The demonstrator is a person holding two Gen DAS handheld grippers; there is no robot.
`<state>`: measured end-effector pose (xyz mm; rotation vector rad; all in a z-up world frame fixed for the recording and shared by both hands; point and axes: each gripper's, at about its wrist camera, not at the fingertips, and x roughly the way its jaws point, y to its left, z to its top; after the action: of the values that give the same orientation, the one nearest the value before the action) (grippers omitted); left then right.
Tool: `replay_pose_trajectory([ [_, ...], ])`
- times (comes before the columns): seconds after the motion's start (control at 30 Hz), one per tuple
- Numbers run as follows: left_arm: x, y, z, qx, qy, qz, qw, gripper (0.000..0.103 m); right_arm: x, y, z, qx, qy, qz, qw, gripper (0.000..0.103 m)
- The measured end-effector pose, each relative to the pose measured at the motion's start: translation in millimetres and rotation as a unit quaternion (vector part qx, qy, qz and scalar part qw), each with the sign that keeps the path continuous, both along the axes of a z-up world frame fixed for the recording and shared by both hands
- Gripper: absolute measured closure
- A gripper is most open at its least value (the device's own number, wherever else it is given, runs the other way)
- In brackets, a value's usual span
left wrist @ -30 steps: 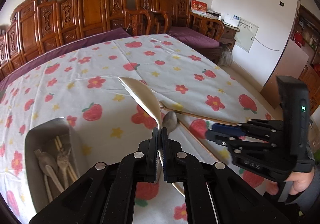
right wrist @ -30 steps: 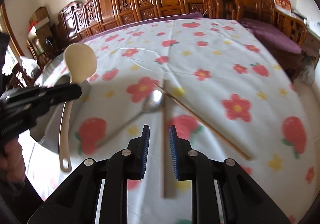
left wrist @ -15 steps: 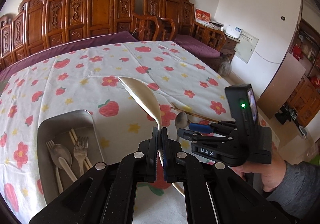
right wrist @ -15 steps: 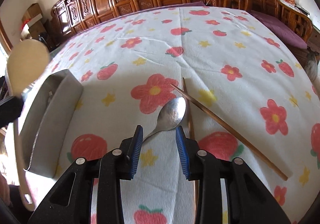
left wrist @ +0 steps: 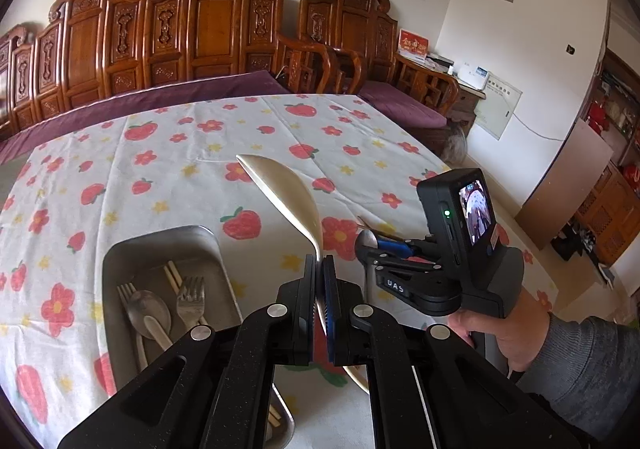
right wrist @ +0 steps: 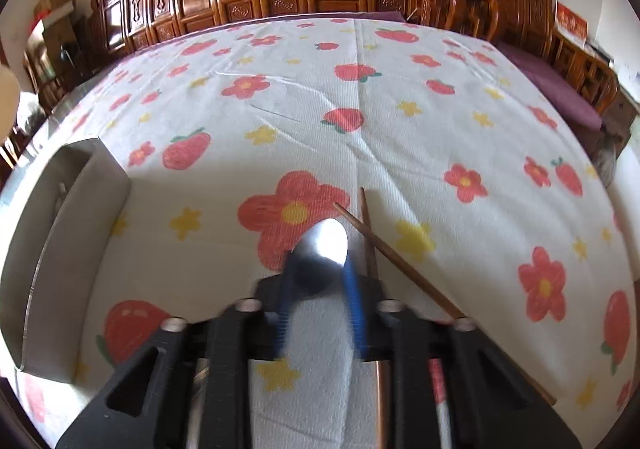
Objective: Organize utensils
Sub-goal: 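Grasp a silver spoon with the right gripper while the left gripper holds the ceramic spoon, then carry the ceramic soup spoon into the tray and open the left gripper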
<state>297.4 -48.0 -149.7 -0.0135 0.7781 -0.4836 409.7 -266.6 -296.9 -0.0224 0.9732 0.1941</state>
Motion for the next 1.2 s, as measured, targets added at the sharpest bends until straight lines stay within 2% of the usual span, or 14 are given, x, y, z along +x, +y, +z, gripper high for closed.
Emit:
replay_pose_trajectory([
  [0.23, -1, 17, 4, 0.012, -0.002, 0.017, 0.9998, 0.1, -1, 6, 11, 0.016, -0.001, 0.022, 1.0, 0.101],
  [0.5, -2, 42, 6, 0.034, -0.007, 0.042, 0.9985, 0.1, -17, 19, 39, 0.017, -0.025, 0.055, 0.998, 0.101],
  [0.8, 3, 72, 0, 0.061, -0.004, 0.081, 0.9948, 0.1, -37, 32, 87, 0.029, -0.068, 0.088, 0.993, 0.101],
  [0.9, 7, 79, -8, 0.065, 0.006, 0.09, 0.9938, 0.1, -43, 39, 99, 0.034, -0.076, 0.1, 0.991, 0.101],
  [1.0, 14, 84, -21, 0.064, 0.033, 0.087, 0.9936, 0.1, -50, 50, 110, 0.039, -0.085, 0.116, 0.989, 0.101],
  [1.2, 23, 83, -44, 0.075, 0.061, 0.084, 0.9918, 0.1, -56, 67, 118, 0.044, -0.092, 0.136, 0.985, 0.101],
])
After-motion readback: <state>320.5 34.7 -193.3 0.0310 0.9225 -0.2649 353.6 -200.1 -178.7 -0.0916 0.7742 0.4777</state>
